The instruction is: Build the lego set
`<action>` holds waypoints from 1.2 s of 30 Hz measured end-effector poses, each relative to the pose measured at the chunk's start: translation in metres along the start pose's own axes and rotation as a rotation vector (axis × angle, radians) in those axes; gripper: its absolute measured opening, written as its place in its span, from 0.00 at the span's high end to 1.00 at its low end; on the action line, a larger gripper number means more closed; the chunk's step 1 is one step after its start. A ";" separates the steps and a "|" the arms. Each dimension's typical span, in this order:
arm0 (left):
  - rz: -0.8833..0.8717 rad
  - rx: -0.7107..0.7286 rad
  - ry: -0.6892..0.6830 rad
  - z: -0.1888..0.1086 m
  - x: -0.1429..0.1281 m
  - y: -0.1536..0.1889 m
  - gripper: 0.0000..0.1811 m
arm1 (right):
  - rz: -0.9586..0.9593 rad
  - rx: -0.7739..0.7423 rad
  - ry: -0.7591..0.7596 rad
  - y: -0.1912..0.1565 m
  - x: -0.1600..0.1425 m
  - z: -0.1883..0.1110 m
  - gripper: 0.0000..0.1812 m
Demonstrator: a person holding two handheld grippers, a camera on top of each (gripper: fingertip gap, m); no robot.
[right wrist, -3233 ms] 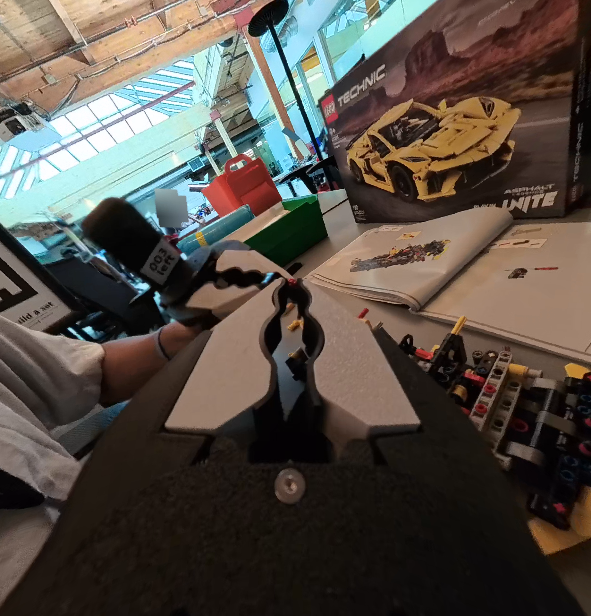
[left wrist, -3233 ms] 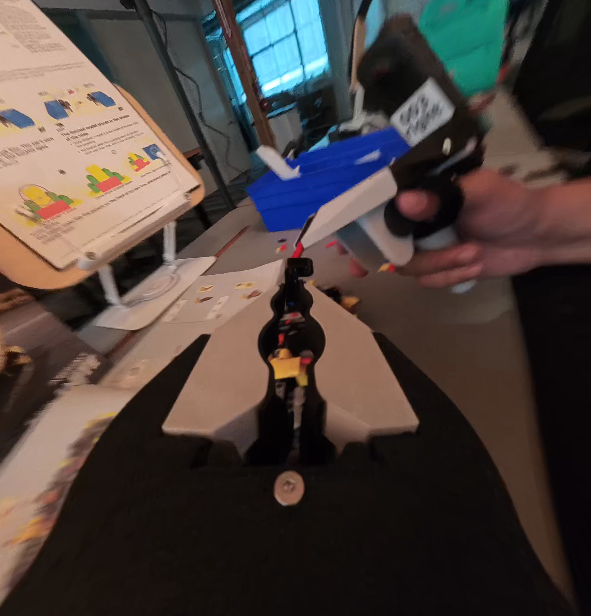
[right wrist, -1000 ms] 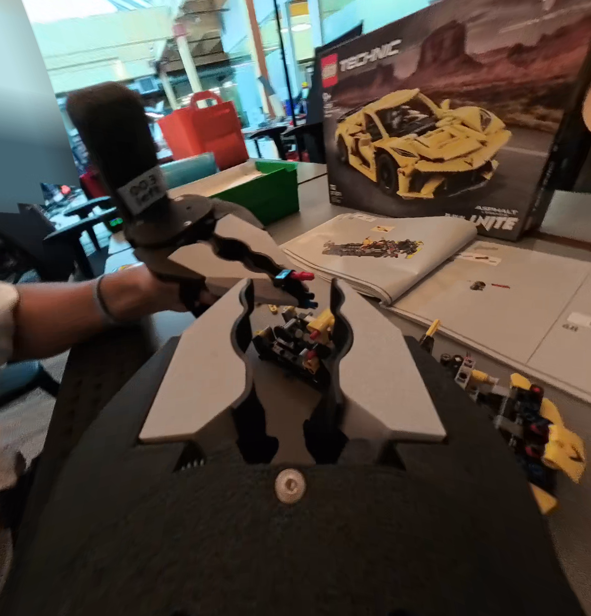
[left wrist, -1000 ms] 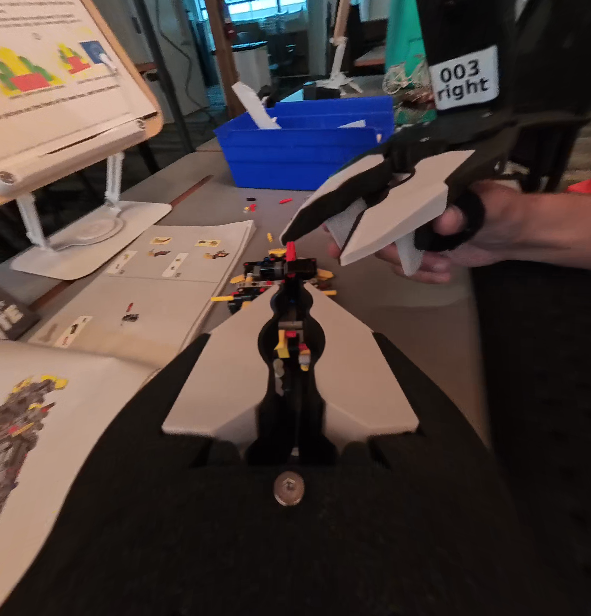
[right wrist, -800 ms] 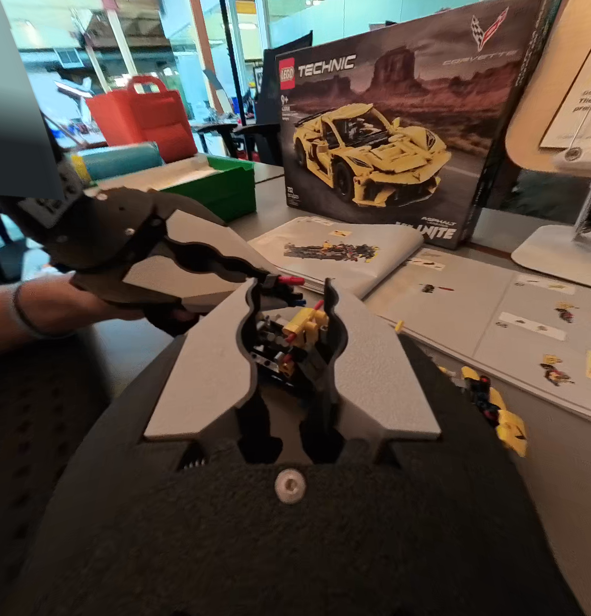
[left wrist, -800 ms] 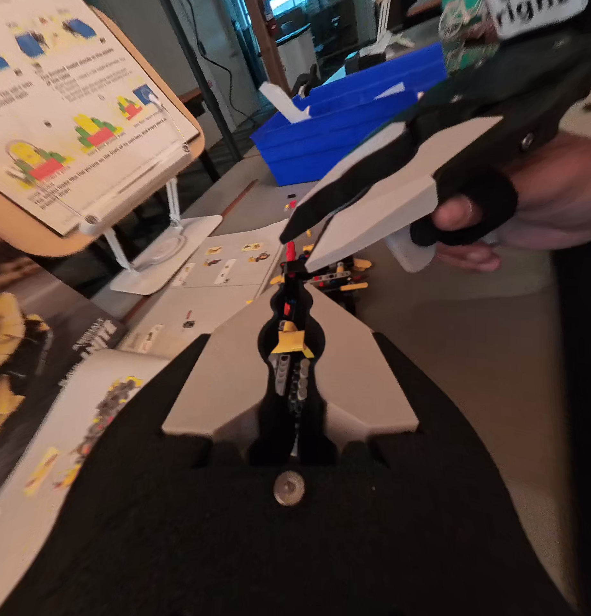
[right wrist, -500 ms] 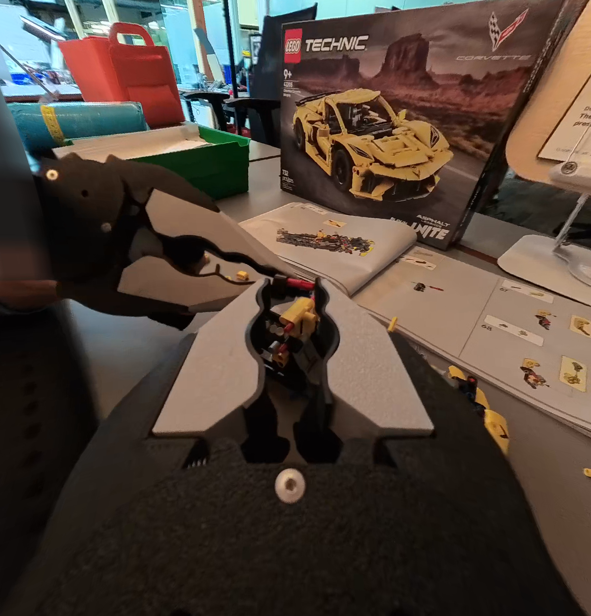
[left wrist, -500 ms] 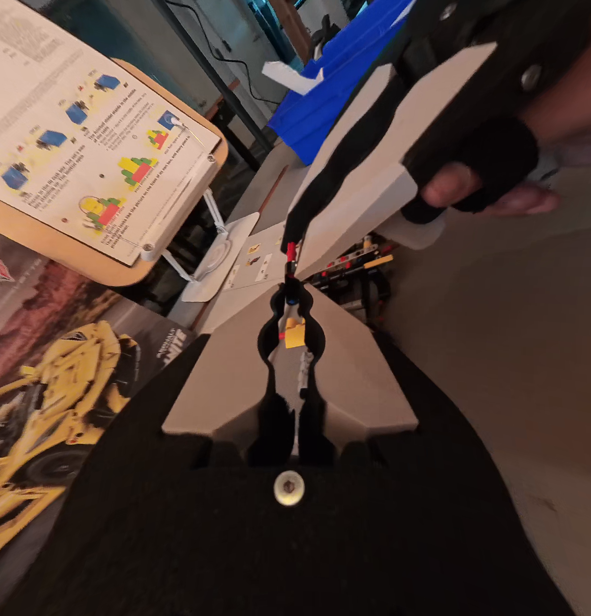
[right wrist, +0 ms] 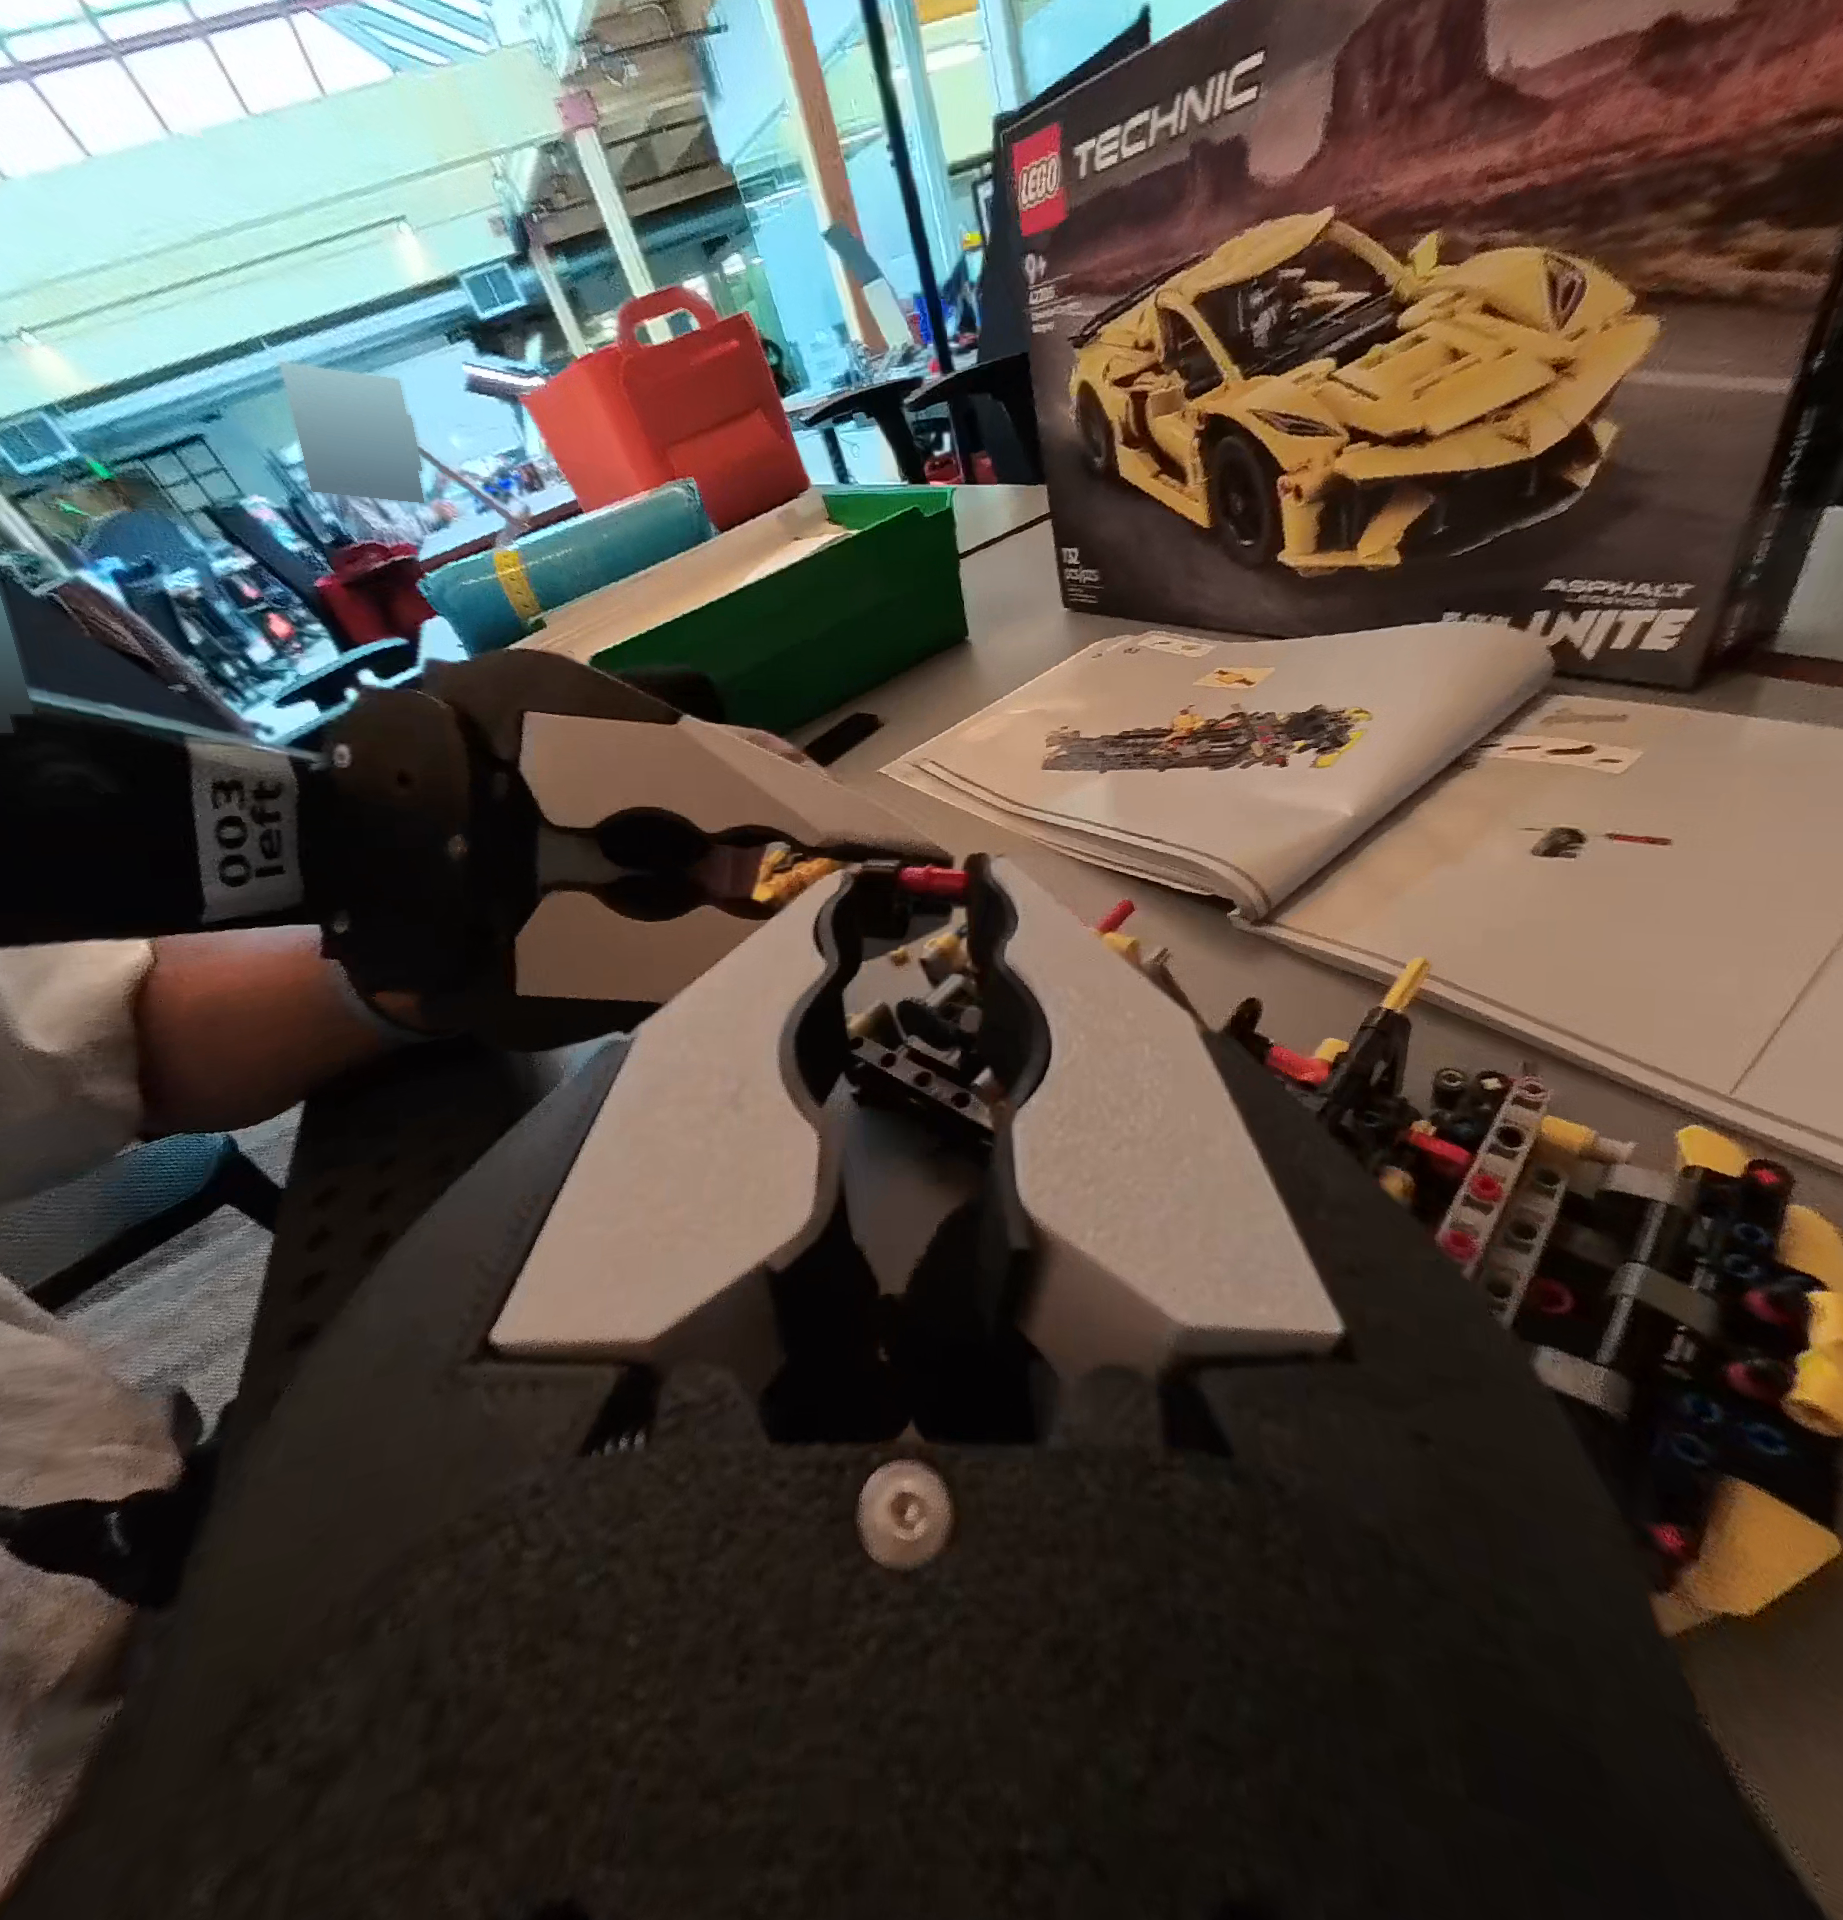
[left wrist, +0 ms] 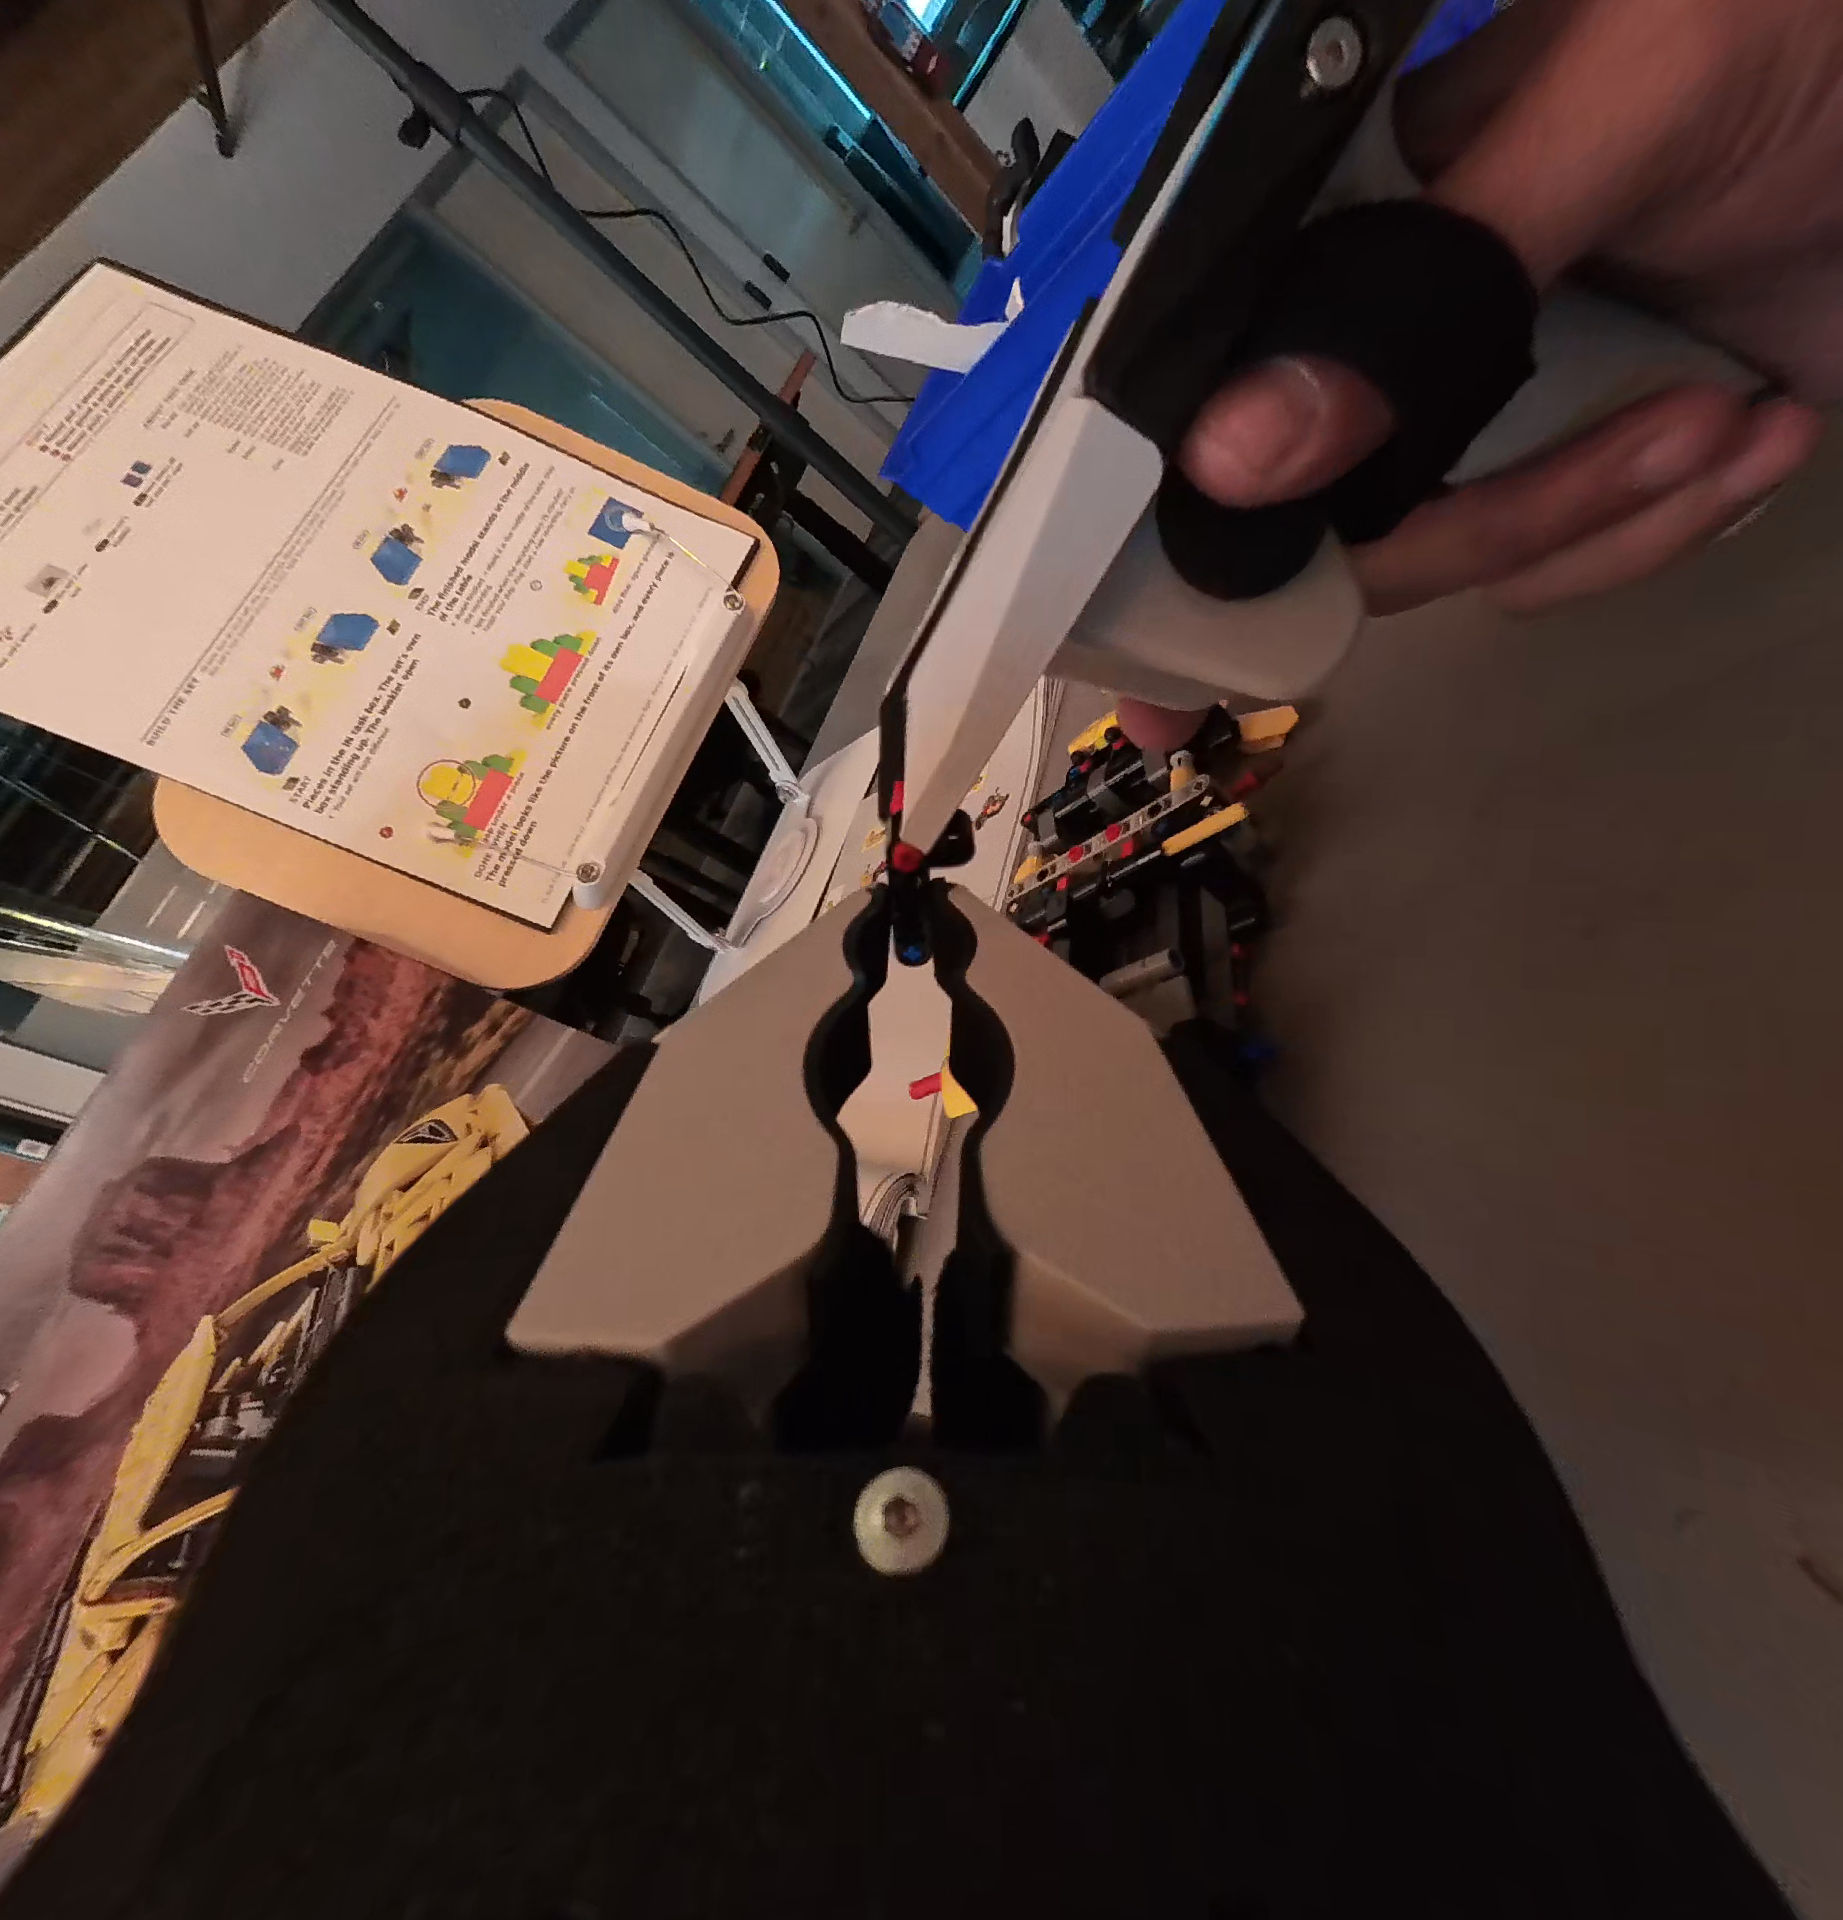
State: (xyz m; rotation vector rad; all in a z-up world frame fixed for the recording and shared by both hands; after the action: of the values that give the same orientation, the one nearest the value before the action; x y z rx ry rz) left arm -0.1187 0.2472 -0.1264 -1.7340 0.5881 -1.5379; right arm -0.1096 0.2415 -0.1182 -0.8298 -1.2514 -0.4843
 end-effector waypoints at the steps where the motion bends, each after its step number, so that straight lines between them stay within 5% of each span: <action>1: 0.015 0.002 0.000 0.000 0.000 0.000 0.96 | 0.006 0.007 0.002 -0.001 0.000 0.000 0.90; 14: -0.039 0.028 0.000 0.002 0.001 -0.005 0.96 | 0.055 0.017 0.028 0.001 0.004 0.000 0.88; 24: 0.130 0.135 -0.169 0.004 -0.013 -0.012 0.96 | -0.190 -0.206 -0.029 0.013 -0.003 0.005 0.85; 36: 0.345 0.190 -0.248 0.005 -0.011 -0.008 0.96 | -0.049 -0.180 -0.002 0.007 -0.003 0.008 0.92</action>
State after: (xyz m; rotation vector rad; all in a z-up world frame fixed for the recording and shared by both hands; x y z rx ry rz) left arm -0.1164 0.2616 -0.1268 -1.5535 0.5607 -1.0848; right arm -0.1104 0.2516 -0.1228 -0.9521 -1.2447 -0.6429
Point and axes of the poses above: each gripper's, where its closed fingertips meet, z out along the fingers, x out of its top, y = z × x across the jaws, the point moved 1 cm from there along -z, back along the fingers, and after that the axes turned 11 degrees about y, right-handed, at the moved point
